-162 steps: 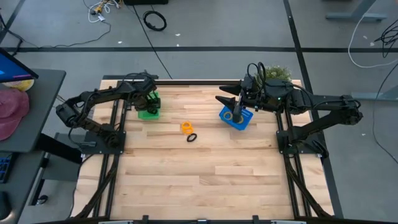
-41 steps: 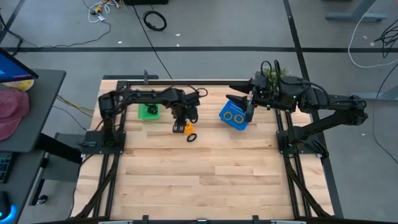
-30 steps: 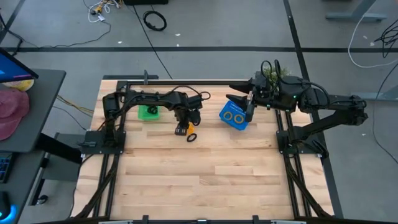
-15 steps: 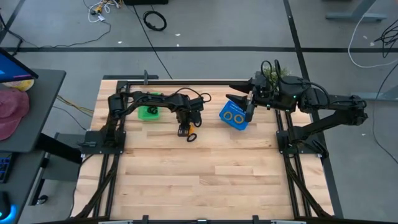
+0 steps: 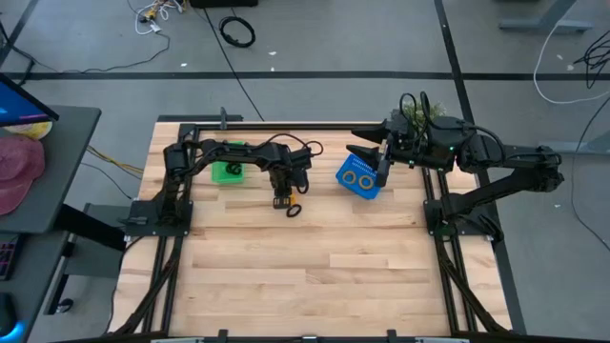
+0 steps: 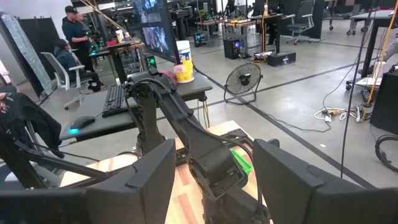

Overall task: Sort spring keychains
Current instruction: Put the yellow spring keychain into the blue bin

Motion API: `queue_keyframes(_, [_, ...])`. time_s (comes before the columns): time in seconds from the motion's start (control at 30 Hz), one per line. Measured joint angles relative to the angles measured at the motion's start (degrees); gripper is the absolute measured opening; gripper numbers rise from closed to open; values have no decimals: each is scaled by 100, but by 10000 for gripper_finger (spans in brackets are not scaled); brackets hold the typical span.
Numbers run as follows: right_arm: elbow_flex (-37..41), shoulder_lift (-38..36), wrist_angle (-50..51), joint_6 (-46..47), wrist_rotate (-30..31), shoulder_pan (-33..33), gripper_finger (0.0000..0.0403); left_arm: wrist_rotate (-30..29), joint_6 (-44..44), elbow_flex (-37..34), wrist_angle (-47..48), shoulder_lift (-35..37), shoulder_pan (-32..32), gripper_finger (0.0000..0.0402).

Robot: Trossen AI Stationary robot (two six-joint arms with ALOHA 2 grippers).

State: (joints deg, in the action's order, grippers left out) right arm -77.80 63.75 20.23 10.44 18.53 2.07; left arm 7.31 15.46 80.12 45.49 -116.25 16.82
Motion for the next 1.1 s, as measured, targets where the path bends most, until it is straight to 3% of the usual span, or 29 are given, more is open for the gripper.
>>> queue_keyframes(0.37, [0,0,-4,0,-1,0,217,-68,-142,114,233,126,9,36])
queue_keyframes(0.67, [0,0,-24,-6,-1,0,217,-185,-294,442,484,711,11,35])
queue_keyframes(1.1, [0,-15,-59,-187,-16,2,217,-70,-1033,1070,190,2681,-70,37])
